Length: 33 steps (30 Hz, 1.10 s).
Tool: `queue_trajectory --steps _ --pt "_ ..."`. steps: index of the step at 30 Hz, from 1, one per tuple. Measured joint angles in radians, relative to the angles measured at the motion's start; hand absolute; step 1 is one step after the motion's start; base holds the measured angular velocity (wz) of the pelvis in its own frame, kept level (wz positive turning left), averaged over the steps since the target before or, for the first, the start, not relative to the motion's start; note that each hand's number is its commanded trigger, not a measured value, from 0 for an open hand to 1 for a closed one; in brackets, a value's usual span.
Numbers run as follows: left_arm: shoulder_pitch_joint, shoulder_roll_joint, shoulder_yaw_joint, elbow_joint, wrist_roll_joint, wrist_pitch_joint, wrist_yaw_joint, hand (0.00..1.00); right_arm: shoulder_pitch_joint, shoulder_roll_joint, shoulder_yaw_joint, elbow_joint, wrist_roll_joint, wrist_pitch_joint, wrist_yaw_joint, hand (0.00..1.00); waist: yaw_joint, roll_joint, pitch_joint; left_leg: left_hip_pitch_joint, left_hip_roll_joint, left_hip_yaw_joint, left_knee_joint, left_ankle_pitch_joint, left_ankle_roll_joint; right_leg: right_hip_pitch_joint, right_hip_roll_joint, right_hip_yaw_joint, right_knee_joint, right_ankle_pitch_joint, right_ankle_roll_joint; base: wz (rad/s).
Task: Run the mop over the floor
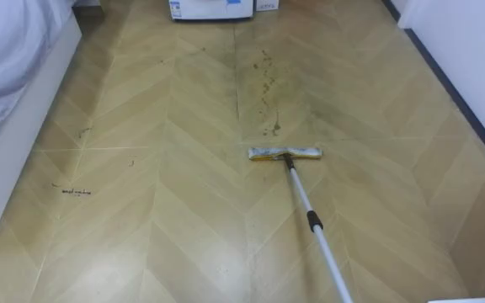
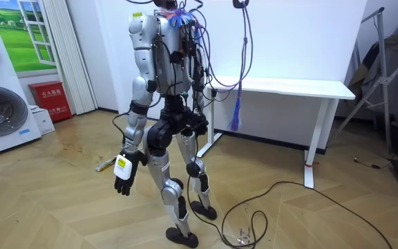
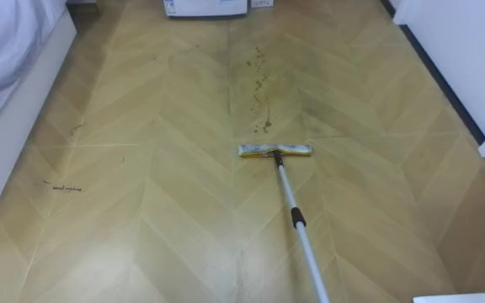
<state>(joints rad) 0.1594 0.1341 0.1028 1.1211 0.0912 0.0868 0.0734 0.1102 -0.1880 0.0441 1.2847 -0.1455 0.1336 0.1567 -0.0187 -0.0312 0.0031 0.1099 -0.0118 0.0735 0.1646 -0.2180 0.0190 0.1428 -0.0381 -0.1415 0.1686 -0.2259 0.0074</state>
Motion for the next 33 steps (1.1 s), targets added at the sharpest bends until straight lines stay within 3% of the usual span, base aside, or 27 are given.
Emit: queue_trajectory --steps 15,16,20,26,28,33 --pt "0.019 0.001 0.002 -0.005 0.000 0.023 0.002 0.00 -0.002 0.000 -0.006 -0.001 0.003 0.012 0.008 1.00 -0.001 -0.003 -0.0009 -0.021 -0.001 -0.007 0.006 0.000 0.000 -0.010 -0.002 -0.013 -0.001 -0.001 -0.001 0.01" --pt "0.016 0.001 0.002 -0.010 0.003 0.025 0.001 0.00 -0.004 0.001 -0.005 -0.002 0.011 0.012 0.008 1.00 -0.001 -0.009 -0.0047 -0.035 -0.001 -0.006 0.011 0.000 0.000 -0.020 -0.003 -0.015 0.000 -0.001 -0.001 0.03" --pt "0.016 0.002 0.001 -0.022 0.014 0.026 -0.001 0.00 -0.010 0.001 0.002 0.004 0.027 0.014 0.006 1.00 -0.001 -0.010 -0.0051 -0.057 -0.002 -0.005 0.026 0.000 0.000 -0.039 -0.005 -0.021 0.002 -0.001 -0.001 0.05" --pt "0.006 0.003 -0.006 -0.019 0.021 0.039 0.004 0.00 -0.013 0.006 0.002 0.004 0.033 0.021 -0.013 1.00 -0.003 0.000 -0.0093 -0.113 -0.001 -0.013 0.040 0.000 0.000 -0.080 -0.005 -0.032 0.009 0.000 -0.002 0.05" --pt "-0.019 0.002 -0.037 -0.021 0.017 0.041 0.017 0.00 -0.017 0.008 0.013 0.009 0.070 0.022 -0.036 1.00 -0.006 0.005 -0.0107 -0.153 -0.002 -0.021 0.055 0.001 0.001 -0.120 -0.007 -0.046 0.021 0.000 -0.003 0.19" --pt "-0.080 0.003 -0.070 0.009 0.018 0.030 0.031 0.00 -0.059 0.010 0.036 0.042 0.145 0.021 -0.074 1.00 -0.002 0.014 -0.0016 -0.227 -0.003 -0.036 0.076 0.007 0.003 -0.175 -0.009 -0.066 0.022 0.007 -0.007 0.11"
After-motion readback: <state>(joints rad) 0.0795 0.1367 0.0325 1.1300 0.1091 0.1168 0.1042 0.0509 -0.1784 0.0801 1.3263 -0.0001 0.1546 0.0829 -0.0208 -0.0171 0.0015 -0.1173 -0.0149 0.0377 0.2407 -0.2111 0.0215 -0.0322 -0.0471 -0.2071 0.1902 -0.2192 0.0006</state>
